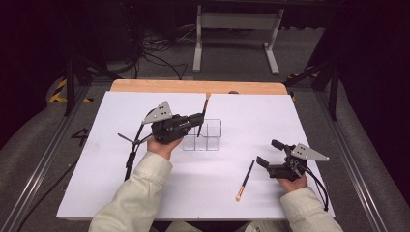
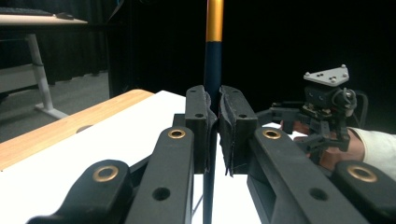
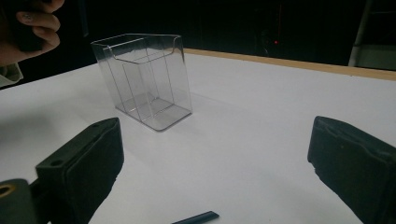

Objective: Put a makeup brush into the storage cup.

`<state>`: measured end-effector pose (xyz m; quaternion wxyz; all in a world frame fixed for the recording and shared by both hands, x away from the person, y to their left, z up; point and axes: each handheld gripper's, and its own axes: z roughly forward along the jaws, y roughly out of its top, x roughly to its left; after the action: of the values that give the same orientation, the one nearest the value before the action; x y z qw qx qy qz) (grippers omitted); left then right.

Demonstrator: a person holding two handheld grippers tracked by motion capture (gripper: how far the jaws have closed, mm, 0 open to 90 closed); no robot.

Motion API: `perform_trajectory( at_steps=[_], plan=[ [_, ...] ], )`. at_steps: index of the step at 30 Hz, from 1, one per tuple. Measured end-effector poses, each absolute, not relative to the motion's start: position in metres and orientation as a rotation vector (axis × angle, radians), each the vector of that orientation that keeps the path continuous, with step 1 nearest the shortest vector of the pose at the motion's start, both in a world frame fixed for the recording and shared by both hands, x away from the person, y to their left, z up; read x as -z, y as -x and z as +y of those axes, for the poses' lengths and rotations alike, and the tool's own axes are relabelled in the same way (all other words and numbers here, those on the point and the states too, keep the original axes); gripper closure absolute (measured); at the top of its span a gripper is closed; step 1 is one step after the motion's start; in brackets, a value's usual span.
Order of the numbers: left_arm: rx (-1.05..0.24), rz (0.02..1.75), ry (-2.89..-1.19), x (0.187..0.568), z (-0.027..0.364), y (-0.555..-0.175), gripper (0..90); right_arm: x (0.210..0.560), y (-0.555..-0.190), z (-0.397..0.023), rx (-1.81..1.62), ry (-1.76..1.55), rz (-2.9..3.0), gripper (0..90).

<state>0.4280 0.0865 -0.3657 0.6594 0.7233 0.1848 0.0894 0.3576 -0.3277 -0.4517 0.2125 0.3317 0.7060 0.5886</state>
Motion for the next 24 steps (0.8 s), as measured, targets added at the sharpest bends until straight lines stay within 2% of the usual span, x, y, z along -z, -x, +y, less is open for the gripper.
perform_trajectory(
  at_steps=[24],
  plan=[
    [-0.223,0.517,-1.614,0.372,0.074,-0.456,82.3,0.452,-0.357,-0.327,-1.644,-0.911,1.966,3.9]
  ],
)
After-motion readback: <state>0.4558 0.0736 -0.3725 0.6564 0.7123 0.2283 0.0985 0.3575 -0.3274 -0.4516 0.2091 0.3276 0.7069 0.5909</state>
